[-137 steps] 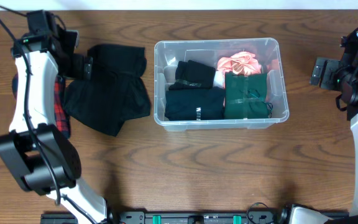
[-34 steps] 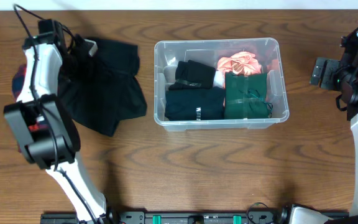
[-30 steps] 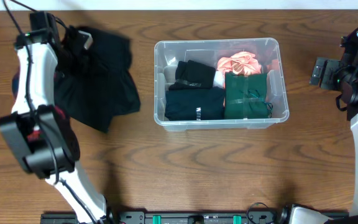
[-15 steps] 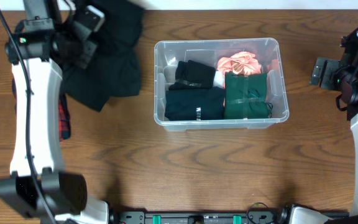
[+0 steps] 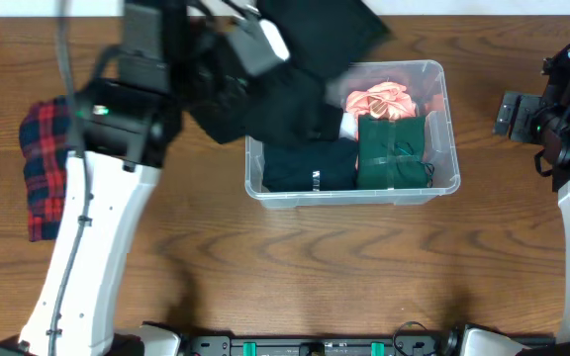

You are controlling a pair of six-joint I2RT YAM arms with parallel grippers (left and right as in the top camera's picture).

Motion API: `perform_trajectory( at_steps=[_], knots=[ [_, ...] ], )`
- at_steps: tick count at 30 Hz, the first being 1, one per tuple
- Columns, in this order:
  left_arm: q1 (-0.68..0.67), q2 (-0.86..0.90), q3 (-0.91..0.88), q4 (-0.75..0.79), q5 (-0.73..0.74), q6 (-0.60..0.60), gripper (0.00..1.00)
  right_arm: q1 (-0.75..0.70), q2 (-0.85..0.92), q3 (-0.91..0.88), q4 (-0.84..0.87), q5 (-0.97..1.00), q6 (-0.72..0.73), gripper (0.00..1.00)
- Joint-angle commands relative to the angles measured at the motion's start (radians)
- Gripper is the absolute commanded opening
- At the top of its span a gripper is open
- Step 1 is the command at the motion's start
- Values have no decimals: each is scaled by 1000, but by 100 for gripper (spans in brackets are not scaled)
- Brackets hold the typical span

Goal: Pack container
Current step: 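Lift the black garment and carry it over the bin, then lower the black garment into the bin with the left gripper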

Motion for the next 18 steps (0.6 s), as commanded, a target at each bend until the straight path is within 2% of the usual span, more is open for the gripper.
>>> perform_trajectory(
  at_steps=[1,5,18],
  knots=[
    [-77,-1,33,19,29,131,6,-4,-13,8,1,6,9,99],
    [-138,24,33,14,28,182,6,-4,-13,8,1,6,9,99],
    [-183,154,33,-19,28,142,6,-4,-13,8,1,6,9,99]
  ],
)
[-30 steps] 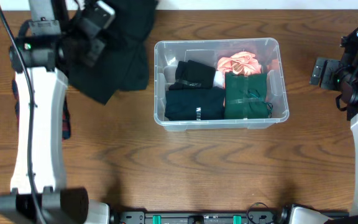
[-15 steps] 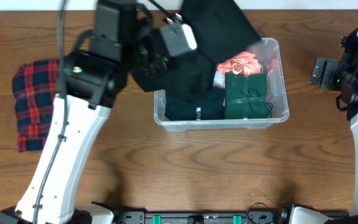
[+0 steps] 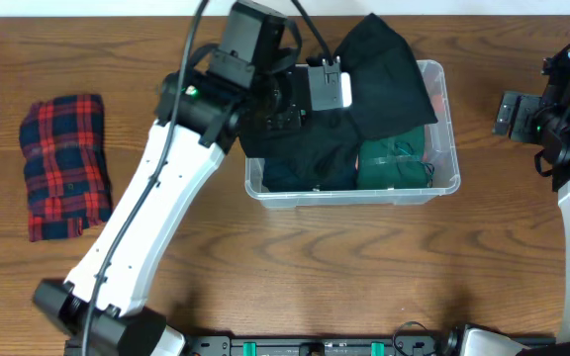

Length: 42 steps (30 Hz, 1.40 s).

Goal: Pack container
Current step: 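Lower the black garment into the bin with the left gripper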

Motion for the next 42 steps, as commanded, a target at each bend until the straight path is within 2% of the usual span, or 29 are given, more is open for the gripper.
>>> perform_trajectory(
  at_steps=[1,14,42],
  knots=[
    [-10,8,33,12,18,-28,5,-4,-13,8,1,6,9,99],
    [-75,55,33,11,18,-47,6,-4,-13,8,1,6,9,99],
    [-77,134,30,-26,22,-50,6,-4,-13,8,1,6,9,99]
  ],
)
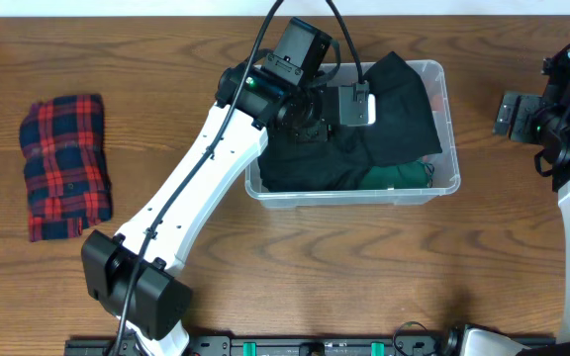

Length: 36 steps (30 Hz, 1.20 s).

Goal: Pack container
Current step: 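Lower the black garment into the bin with the left gripper, then release the black garment and press it flat in the bin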

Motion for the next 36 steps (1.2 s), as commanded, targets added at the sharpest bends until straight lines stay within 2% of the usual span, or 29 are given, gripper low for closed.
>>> perform_trajectory(
  at_steps=[1,36],
  knots=[
    [2,-14,30,5,26,-17,6,-4,-13,8,1,6,9,99],
    [-57,116,24,-18,24,19,6,-4,-13,8,1,6,9,99]
  ],
)
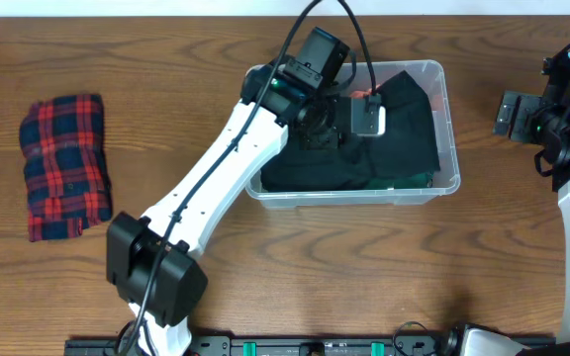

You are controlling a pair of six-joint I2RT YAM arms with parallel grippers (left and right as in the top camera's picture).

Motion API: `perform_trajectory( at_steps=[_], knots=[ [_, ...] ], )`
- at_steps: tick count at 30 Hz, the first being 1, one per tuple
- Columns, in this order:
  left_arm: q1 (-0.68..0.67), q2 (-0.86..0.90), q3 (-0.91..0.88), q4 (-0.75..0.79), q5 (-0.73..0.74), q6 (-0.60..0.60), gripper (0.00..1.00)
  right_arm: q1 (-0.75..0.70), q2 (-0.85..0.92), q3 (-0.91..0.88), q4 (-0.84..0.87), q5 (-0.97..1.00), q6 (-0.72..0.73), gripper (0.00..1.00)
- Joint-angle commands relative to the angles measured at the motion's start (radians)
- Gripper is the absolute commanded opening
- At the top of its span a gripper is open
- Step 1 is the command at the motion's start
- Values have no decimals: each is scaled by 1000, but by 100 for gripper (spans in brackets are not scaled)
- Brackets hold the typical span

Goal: Pack container
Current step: 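Release the black garment and press it flat in the bin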

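Observation:
The clear plastic container [451, 119] stands at the back centre of the table. A black garment [409, 124] lies spread inside it and covers most of its contents. Only a sliver of a green garment [409, 181] shows at the front right. My left gripper [364, 121] reaches down into the container, right over the black garment. Its fingers are hidden under the wrist camera, so its hold cannot be made out. At the right edge, away from the container, my right gripper [508, 114] is parked, its jaws unclear.
A folded red-and-blue plaid cloth [64, 166] lies on the wooden table [295, 267] at the far left. The left arm stretches diagonally from the front edge to the container.
My left gripper has moved a little right and lower into the container. The black garment, whose corner was over the back rim, now lies flatter inside. The right arm has not moved.
At first my left gripper held the black garment up at the container's back left, with pink, green and dark clothes showing inside. The garment then hung over the container, then draped into it, hiding the pink item. Now it covers nearly everything inside.

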Motion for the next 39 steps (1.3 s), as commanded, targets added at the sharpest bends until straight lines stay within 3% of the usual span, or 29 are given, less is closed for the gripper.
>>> perform_trajectory(
  at_steps=[1,4,7,9,11,13,17,20,26,33,39],
  knots=[
    [-14,31,16,-16,36,-2,7,-4,-13,8,1,6,9,99],
    [-11,31,16,-11,27,-3,17,-4,-13,8,1,6,9,99],
    [-10,31,16,-5,-3,-3,37,-4,-13,8,1,6,9,99],
    [-10,31,16,-5,-21,-3,43,-4,-13,8,1,6,9,99],
    [-10,31,16,-1,-24,-3,61,-4,-13,8,1,6,9,99],
    [-10,31,16,11,-29,-3,72,-4,-13,8,1,6,9,99],
    [-10,29,16,68,-78,-21,87,-4,-13,8,1,6,9,99],
    [-10,23,16,137,-114,-100,100,-4,-13,8,1,6,9,99],
    [-10,8,16,264,-238,-289,98,-4,-13,8,1,6,9,99],
    [17,-19,16,317,-624,-556,98,-4,-13,8,1,6,9,99],
    [108,-30,16,267,-660,-697,98,-4,-13,8,1,6,9,99]
  ],
)
